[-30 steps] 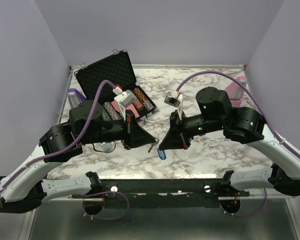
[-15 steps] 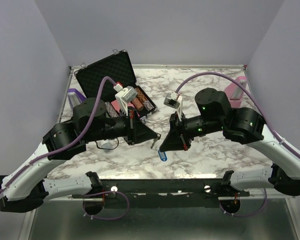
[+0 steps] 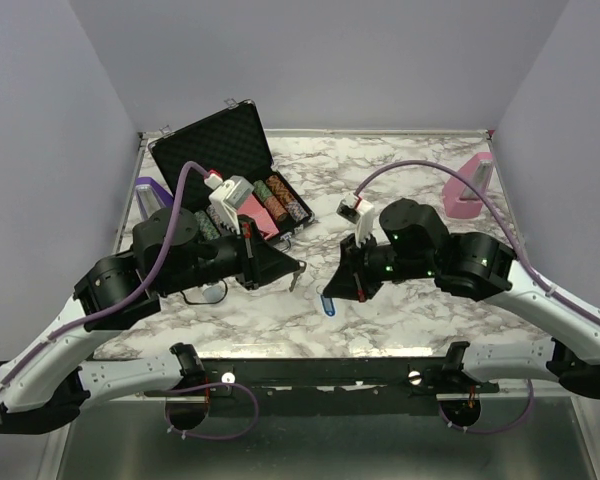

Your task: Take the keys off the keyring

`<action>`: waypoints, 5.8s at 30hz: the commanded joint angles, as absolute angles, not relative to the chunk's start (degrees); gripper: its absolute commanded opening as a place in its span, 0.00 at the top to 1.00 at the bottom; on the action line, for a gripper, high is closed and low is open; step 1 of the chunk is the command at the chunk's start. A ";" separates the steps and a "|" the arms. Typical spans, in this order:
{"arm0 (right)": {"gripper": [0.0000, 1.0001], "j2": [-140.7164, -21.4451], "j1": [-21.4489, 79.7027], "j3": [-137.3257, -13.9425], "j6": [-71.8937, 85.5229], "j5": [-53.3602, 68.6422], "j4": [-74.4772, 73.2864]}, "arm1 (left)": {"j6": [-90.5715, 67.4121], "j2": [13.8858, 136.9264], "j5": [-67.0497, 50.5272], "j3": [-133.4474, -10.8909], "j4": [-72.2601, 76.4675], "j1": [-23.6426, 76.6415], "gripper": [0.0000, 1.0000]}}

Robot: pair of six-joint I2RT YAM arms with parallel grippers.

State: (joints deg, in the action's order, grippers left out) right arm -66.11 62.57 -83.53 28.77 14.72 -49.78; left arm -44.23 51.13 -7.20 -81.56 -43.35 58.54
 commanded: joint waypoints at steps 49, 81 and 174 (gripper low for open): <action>0.54 -78.93 21.18 -69.79 44.21 18.28 -26.11 | -44.82 41.48 0.09 -65.57 -47.29 55.02 1.00; 0.26 -57.58 21.01 -56.78 38.32 8.89 -37.00 | -49.13 53.87 -3.43 -59.33 -32.52 54.67 1.00; 0.00 -28.75 21.09 -46.06 40.96 -3.50 -31.37 | -25.49 6.52 30.05 -42.37 -44.65 51.68 0.01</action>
State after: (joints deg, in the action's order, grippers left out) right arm -31.90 21.30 -47.68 40.77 5.93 -33.10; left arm -26.57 12.95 26.11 -44.16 -46.06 51.86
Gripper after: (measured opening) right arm 0.998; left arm 0.989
